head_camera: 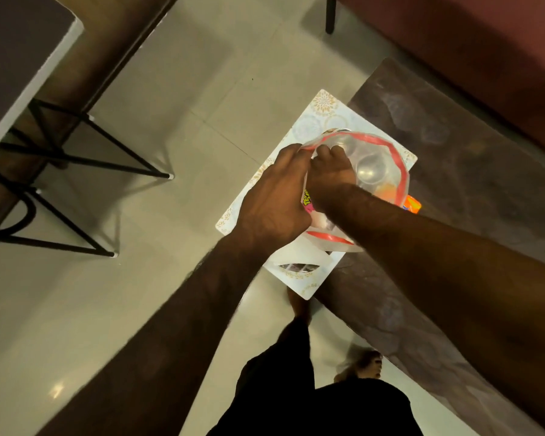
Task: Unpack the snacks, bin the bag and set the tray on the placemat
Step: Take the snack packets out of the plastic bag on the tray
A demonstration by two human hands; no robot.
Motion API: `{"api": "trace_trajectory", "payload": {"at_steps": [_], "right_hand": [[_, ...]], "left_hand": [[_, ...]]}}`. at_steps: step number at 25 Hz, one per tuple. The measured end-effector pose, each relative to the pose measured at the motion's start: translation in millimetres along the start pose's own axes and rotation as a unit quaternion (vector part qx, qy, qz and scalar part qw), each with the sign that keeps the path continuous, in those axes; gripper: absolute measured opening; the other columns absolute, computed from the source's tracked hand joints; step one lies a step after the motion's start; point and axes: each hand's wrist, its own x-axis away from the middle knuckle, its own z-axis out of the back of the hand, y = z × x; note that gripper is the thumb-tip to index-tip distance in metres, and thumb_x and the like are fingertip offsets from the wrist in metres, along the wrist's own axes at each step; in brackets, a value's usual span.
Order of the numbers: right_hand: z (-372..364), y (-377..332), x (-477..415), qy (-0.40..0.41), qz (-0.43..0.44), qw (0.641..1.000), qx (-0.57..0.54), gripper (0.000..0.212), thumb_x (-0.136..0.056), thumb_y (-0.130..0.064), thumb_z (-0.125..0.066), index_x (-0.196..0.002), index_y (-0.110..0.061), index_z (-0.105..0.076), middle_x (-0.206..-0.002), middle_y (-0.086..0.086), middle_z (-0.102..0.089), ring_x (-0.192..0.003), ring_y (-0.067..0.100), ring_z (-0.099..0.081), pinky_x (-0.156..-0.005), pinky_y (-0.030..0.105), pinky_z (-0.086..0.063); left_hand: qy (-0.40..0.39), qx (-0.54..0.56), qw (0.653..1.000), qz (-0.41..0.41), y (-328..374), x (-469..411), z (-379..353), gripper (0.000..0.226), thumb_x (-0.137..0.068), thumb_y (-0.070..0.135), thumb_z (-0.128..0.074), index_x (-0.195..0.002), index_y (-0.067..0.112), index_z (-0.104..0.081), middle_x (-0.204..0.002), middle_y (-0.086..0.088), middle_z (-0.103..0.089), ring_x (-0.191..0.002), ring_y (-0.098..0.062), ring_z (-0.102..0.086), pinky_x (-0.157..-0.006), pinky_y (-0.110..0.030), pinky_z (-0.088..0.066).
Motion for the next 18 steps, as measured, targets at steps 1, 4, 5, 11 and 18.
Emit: {"api": "trace_trajectory", "payload": {"at_steps": [1,4,5,11,18], "right_hand": [[-5,-2,-2,0.001,0.009,1.000,0.021,0.062,-0.100,-0.045,-0.058,-0.153,-0.013,-0.048,-0.154,0.007,-0.053,-0.146,0.032,-0.039,-0.121,0.040,-0.028],[-11,-6,0,-0.027,0.000,0.999,0.038,0.066,-0.102,-0.042,-0.058,-0.157,-0.010,-0.043,-0.161,0.015,-0.045,-0.152,0.037,-0.036,-0.125,0.044,-0.028],[-10,-7,4,-0.038,-0.013,0.999,0.007,0.070,-0.102,-0.042,-0.059,-0.160,-0.008,-0.038,-0.164,0.018,-0.040,-0.153,0.039,-0.035,-0.126,0.046,-0.029],[38,8,44,-0.012,-0.089,0.974,-0.208,0.052,-0.107,-0.026,-0.055,-0.153,-0.006,-0.044,-0.145,0.014,-0.063,-0.130,0.035,-0.064,-0.099,0.043,-0.054],[86,89,128,-0.013,-0.138,0.887,-0.441,0.039,-0.078,-0.052,-0.082,-0.082,-0.021,-0.059,-0.087,-0.002,-0.071,-0.085,0.024,-0.068,-0.071,0.030,-0.048]], "left_hand": [[-0.001,0.002,1.000,0.003,0,0,0,0.083,-0.075,0.002,-0.061,-0.153,0.014,-0.036,-0.160,-0.003,-0.035,-0.131,-0.030,-0.055,-0.099,-0.048,-0.054],[0.003,-0.002,1.000,-0.003,2,0,0,0.084,-0.073,0.018,-0.055,-0.154,0.014,-0.035,-0.160,-0.004,-0.035,-0.133,-0.031,-0.054,-0.102,-0.048,-0.053],[0.002,-0.006,1.000,-0.002,4,0,0,0.084,-0.073,0.021,-0.053,-0.155,0.014,-0.034,-0.160,-0.004,-0.034,-0.134,-0.031,-0.053,-0.103,-0.049,-0.052],[0.009,-0.101,0.994,0.034,26,-10,-4,0.082,-0.084,0.017,-0.070,-0.155,0.015,-0.030,-0.161,-0.006,-0.032,-0.140,-0.032,-0.043,-0.108,-0.049,-0.046],[0.052,0.081,0.993,0.069,50,-24,4,0.046,-0.108,0.034,-0.034,-0.144,0.011,-0.051,-0.151,-0.011,-0.048,-0.140,-0.026,-0.043,-0.115,-0.031,-0.029]]}}
